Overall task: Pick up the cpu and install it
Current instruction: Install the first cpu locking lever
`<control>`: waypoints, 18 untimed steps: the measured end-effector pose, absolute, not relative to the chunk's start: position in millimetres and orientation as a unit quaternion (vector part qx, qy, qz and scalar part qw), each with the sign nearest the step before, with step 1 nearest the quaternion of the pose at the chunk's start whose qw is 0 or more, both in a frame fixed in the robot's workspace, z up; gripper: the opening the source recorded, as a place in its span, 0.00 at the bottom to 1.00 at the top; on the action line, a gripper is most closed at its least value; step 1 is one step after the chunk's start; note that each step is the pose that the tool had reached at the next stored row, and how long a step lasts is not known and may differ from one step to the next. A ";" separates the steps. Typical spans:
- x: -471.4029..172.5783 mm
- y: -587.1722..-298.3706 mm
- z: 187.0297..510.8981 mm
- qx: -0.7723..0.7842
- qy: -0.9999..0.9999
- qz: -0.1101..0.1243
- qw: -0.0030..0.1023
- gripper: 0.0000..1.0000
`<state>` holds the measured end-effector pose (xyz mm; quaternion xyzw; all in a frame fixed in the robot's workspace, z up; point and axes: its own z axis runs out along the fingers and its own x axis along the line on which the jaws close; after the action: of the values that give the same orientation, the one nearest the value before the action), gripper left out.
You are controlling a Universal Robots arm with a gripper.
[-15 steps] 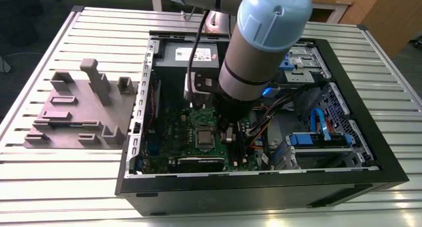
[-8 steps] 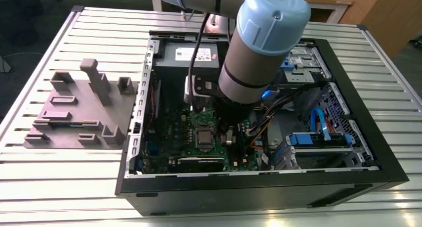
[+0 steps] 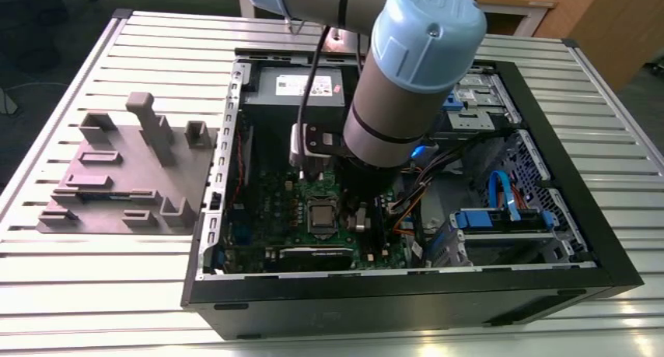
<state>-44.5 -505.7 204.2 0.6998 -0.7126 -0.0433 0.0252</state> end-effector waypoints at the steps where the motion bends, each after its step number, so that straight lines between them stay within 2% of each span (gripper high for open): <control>1: -44.5 -505.9 203.8 0.700 -0.712 -0.043 0.025 0.11; 18: -44.5 -508.2 200.0 0.707 -0.705 -0.038 0.030 0.11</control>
<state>-44.5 -508.2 200.0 0.7074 -0.7051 -0.0381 0.0305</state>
